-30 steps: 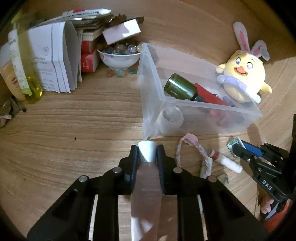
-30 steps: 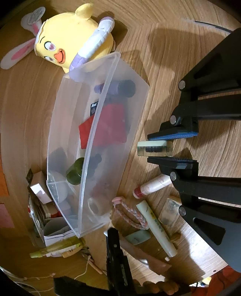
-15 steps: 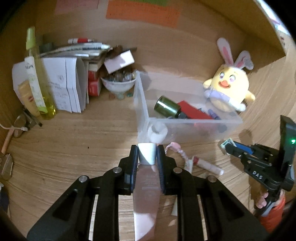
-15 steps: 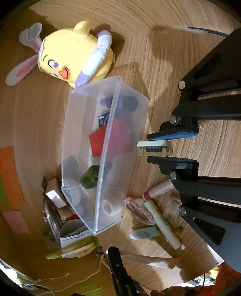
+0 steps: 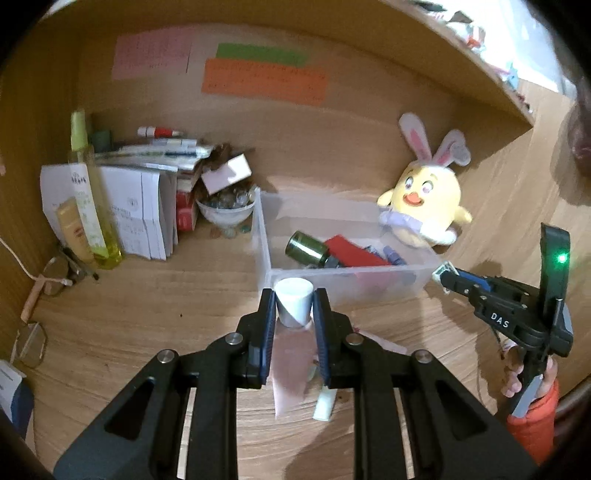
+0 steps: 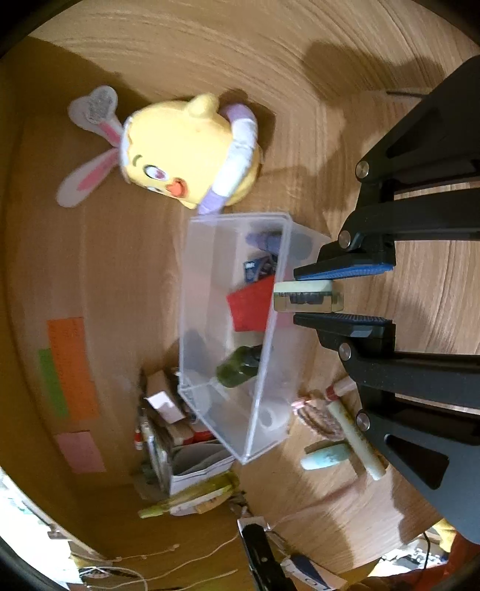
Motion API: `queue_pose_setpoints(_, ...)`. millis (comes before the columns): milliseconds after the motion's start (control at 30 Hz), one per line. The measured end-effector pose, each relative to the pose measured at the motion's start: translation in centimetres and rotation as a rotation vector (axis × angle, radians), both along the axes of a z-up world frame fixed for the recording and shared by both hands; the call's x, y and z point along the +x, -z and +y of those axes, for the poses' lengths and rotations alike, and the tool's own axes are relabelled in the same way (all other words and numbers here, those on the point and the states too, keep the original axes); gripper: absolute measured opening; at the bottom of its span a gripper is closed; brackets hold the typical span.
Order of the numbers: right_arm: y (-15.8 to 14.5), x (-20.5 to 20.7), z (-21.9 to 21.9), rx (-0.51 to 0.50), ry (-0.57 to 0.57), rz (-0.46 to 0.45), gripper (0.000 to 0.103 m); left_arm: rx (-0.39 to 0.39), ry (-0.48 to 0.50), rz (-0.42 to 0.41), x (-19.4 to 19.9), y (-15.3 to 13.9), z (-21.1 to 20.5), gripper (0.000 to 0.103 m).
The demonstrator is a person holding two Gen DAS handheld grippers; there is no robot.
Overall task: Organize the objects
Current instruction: 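Lift the pink tube with the left tool while the right tool carries the small bottle over the box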
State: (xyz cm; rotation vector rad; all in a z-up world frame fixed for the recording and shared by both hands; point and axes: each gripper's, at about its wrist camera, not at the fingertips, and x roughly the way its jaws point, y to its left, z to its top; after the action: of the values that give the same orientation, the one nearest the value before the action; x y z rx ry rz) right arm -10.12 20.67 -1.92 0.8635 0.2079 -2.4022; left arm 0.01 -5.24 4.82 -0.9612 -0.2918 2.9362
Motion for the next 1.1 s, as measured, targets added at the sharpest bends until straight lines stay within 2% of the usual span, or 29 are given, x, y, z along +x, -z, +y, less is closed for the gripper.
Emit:
queue_pose_setpoints(300,-1.8,0.1,0.4,-0.040,0.013,0.041,0.015,-0.046,0.036,0.119,0.8,-3.6,1.8,0.020)
queue_pose_setpoints(500,-2.5,0.0,0.3,-0.053,0.012,0.059,0.015,-0.041,0.051,0.175,0.0,-5.4,2.3,0.020)
queue_pose_setpoints(833,-3.8,-1.1,0.4,-0.083,0.028,0.088,0.015,-0.009,0.054,0.222,-2.3,-7.6,2.1,0.020)
queue_pose_setpoints(1100,-4.2,-2.0,-0.5,-0.082,0.016,0.102,0.015,-0.035,0.009,0.231,-5.2,-7.7,1.8,0.020)
